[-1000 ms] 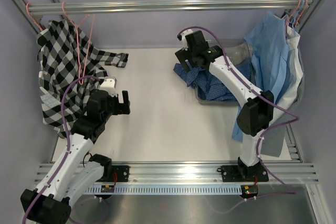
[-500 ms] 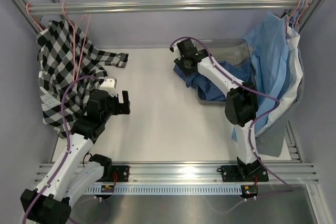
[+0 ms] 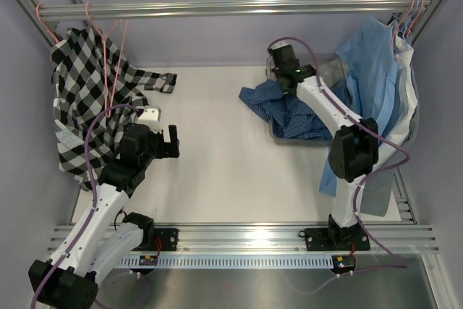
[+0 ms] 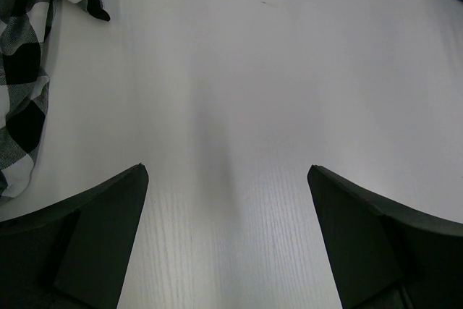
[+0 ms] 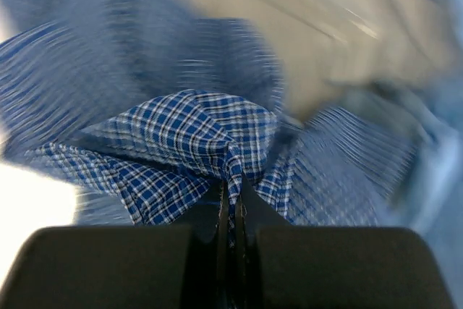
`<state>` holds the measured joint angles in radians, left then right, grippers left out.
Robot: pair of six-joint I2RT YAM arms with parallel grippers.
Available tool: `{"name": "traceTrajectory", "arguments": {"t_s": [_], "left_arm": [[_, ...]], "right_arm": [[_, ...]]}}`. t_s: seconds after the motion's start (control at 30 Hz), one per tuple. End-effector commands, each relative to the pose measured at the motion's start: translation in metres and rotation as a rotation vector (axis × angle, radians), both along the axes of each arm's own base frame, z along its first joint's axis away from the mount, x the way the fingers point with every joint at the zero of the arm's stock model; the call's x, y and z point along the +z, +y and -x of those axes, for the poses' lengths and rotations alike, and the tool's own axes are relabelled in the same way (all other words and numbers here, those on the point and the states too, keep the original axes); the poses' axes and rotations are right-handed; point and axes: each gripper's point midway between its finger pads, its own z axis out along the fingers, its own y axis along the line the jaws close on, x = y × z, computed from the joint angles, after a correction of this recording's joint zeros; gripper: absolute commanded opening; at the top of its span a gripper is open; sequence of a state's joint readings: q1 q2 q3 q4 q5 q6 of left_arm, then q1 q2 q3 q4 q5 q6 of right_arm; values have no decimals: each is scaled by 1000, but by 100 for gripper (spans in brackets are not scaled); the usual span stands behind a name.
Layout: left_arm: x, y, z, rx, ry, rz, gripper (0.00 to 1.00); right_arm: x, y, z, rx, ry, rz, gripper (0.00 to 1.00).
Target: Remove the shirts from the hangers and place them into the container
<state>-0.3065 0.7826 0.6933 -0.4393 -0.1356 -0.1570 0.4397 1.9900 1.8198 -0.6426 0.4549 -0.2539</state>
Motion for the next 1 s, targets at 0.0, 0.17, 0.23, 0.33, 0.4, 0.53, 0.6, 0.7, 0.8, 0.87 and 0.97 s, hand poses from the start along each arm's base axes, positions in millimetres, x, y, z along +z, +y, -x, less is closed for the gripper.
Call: {"name": "traceTrajectory", "arguments": {"t_s": [0.0,0.17,0.23,0.33,0.4,0.53,0.6,0.7,0.8,0.87,0.97], "left_arm": [[10,-2,-7,-1,-45,6,99],[11,-3,-8,-3,-47,10,99],[11,-3,-8,-3,-46,9,99],[10,-4,-8,-6,-44,10,99],[10,-3,-7,-6,-42,10,99],[9,-4,-7,-9,-39,12,99],[10,-5,-8,-10,-41,14,99],[9,-5,-8,-12,-38,14,99],[10,-5,-8,-12,-40,14,99],[8,-5,-8,-10,-35,12,99],[9,-4,-8,-9,-37,12,99]], "right_arm": [[53,-115,1,-417,-175,-68,0],[21,-190,25,-703,-131,-130,0],[2,-210,33,-778,-91,-154,0],[-40,-214,41,-822,41,-182,0],[-67,-201,39,-794,137,-219,4],[-54,-181,32,-718,116,-313,44],[-21,-169,26,-649,53,-330,60],[28,-146,20,-550,-43,-292,71],[67,-112,17,-433,-114,-257,77],[85,-90,17,-347,-145,-231,79],[98,-34,16,-148,-152,-203,79]]}}
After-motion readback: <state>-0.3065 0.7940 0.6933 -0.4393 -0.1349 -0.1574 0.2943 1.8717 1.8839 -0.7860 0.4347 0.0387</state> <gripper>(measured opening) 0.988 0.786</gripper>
